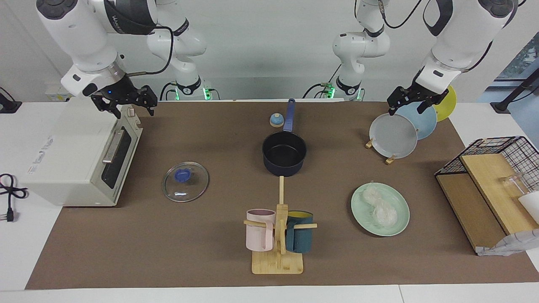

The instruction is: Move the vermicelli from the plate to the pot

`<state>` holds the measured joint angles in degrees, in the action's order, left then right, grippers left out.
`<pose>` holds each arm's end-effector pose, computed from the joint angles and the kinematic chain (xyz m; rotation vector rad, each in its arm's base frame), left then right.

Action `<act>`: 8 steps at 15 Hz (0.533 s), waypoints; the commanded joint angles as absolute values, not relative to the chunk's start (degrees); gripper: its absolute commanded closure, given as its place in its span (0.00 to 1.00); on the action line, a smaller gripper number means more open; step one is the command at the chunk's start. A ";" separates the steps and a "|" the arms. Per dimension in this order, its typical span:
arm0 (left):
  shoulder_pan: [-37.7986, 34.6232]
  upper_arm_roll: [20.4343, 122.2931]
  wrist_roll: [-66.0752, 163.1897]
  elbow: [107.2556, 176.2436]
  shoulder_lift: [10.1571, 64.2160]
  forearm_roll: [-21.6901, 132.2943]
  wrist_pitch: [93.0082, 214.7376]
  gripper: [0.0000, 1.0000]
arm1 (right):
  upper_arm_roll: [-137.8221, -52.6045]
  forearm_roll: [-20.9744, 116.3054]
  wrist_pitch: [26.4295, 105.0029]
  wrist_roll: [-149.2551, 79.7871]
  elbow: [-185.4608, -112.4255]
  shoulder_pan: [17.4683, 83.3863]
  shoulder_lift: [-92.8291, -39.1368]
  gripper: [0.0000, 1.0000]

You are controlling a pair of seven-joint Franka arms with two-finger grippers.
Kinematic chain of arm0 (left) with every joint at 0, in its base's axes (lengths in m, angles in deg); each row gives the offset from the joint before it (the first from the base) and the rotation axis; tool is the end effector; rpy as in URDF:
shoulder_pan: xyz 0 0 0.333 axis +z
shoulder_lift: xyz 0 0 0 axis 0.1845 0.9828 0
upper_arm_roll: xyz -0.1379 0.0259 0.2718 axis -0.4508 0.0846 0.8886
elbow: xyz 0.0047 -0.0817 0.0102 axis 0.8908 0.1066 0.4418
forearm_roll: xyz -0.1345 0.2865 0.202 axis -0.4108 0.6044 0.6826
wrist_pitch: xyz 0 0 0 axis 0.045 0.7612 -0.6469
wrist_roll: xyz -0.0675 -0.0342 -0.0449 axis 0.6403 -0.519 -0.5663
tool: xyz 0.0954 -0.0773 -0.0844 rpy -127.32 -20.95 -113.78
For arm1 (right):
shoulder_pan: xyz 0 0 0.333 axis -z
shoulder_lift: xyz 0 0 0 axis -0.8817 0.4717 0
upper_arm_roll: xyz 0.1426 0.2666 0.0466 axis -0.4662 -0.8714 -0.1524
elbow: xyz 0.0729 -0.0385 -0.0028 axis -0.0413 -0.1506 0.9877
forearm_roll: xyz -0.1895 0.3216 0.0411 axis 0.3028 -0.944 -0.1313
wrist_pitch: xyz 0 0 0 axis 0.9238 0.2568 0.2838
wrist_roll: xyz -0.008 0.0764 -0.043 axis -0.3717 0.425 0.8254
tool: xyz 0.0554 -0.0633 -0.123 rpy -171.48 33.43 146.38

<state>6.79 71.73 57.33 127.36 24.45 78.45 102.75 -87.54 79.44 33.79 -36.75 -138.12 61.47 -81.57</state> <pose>0.5073 -0.0639 0.5569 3.1146 0.0046 -0.1353 0.5193 -0.0041 0.5483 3.1175 0.1621 -0.1926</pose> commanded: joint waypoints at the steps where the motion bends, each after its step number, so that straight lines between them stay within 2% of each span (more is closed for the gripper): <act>1: 6.23 71.93 57.06 126.95 24.40 79.21 102.42 0.00 | -88.01 78.78 34.43 -37.46 -138.18 61.85 -81.94 0.00; 8: 6.32 71.93 55.04 127.03 25.63 77.37 106.97 0.00 | -88.63 78.78 34.51 -37.55 -138.18 61.85 -82.03 0.00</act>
